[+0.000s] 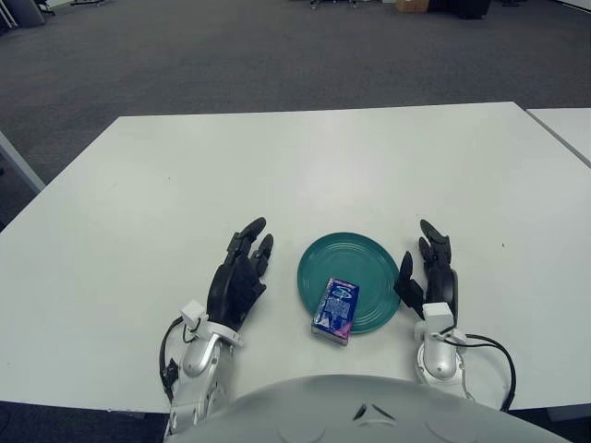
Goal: Put the gum into the plate.
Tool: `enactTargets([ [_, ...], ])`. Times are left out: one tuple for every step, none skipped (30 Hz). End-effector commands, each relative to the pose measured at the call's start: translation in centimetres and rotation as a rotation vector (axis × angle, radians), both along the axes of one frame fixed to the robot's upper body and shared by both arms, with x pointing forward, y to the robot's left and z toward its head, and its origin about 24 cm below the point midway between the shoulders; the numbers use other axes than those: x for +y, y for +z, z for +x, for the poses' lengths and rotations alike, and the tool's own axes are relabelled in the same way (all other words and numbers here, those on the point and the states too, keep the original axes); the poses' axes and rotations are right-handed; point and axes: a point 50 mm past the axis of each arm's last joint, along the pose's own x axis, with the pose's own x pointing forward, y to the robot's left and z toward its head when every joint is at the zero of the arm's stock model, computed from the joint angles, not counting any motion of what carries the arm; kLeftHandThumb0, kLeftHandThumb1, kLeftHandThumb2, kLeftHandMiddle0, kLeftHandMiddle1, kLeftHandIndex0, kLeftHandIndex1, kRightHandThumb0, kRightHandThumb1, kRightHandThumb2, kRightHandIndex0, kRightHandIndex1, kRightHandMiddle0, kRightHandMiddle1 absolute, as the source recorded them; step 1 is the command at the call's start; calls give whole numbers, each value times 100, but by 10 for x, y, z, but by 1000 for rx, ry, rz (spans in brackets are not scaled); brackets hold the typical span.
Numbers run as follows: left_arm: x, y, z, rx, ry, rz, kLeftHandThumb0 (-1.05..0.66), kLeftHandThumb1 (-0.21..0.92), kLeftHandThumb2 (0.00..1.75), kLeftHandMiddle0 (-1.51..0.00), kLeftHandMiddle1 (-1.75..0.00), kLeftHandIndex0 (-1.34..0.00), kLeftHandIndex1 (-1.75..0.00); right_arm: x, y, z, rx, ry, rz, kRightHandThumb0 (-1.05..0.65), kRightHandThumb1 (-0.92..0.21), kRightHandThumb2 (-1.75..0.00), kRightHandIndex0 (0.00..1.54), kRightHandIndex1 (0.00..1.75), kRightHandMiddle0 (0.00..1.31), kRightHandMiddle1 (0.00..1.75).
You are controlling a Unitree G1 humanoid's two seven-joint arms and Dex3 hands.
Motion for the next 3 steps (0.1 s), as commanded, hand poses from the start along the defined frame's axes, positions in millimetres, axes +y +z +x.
enactTargets([
  [2,-1,-1,-8,-4,16,-105,92,101,-21,-1,0,-56,-2,-21,-13,124,-3,-12,-89,-92,-94,38,3,0,64],
  [2,-1,-2,-9,-5,19,-104,92,101,-20,-1,0,-53,-2,-21,-14,123,-3,-15,-89,-92,-94,38,3,0,65],
  [2,-1,-2,-10,-9,27,-104,92,101,-20,-1,0,-53,-3,-21,-14,122,-1,-19,-89,-92,-94,38,3,0,65],
])
